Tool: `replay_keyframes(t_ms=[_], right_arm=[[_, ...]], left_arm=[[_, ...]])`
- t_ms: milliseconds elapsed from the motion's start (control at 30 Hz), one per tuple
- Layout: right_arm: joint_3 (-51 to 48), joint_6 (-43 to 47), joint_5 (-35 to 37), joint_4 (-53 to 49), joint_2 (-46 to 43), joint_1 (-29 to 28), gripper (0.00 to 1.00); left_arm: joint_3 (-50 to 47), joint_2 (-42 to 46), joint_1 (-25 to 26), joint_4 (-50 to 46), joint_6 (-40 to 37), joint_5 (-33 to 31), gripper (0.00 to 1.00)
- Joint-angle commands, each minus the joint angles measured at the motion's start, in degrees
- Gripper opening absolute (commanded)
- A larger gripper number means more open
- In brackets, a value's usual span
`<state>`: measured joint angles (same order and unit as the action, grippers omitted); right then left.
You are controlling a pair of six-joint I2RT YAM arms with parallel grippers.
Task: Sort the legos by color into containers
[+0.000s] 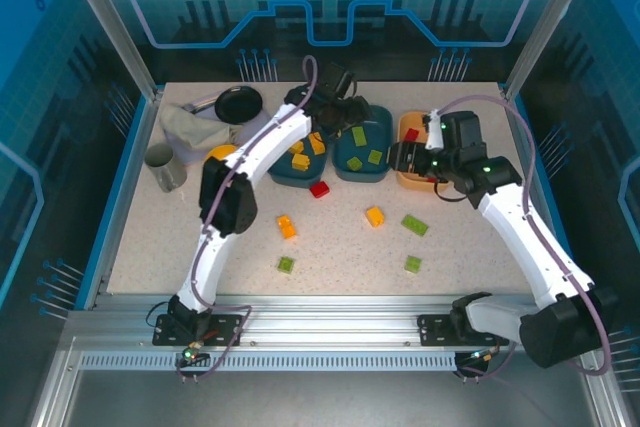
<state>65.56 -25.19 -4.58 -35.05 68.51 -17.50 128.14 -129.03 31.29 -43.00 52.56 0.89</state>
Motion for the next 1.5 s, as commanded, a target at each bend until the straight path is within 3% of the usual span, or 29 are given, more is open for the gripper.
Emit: replay_keyframes(t_ms=[0, 367, 467, 500, 600, 800, 1167, 1467], right_arm=[[1.49, 5.6, 5.05, -3.71, 1.93, -5.92, 0.73], [1.69, 5.53, 10.91, 0.86, 16.66, -25.08, 0.78], [4.24, 6.99, 14.34, 1.59, 23.68, -27.49, 0.84], [5.29, 7.31, 14.77, 1.95, 25.98, -27.73, 0.92], [8.66, 7.92, 16.05, 2.97, 31.7, -27.98, 0.94], [13.0, 10.91, 17.56, 6.89, 40.55, -27.75, 0.94], [18.1, 13.42, 17.85, 13.05, 50.64, -25.31, 0.88], [21.34, 14.62, 15.05, 12.11, 54.18, -24.16, 0.68]], left_arm=[[-8.92, 10.3, -0.35, -2.5, 0.9, -2.76, 0.76], [-51.51, 43.34, -2.51, -1.3, 2.01, -10.05, 0.8], [-59.69, 51.51, -2.53, -1.77, 2.96, -10.49, 0.8], [-61.71, 53.97, -2.5, -2.43, 3.27, -10.62, 0.8], [-66.84, 60.2, -2.45, -4.46, 3.55, -11.16, 0.8], [-71.17, 68.71, -2.5, -7.56, 2.9, -12.73, 0.8], [-70.66, 73.15, -2.53, -10.85, 2.2, -13.8, 0.81], [-70.32, 73.4, -2.47, -11.3, 2.46, -13.94, 0.81]])
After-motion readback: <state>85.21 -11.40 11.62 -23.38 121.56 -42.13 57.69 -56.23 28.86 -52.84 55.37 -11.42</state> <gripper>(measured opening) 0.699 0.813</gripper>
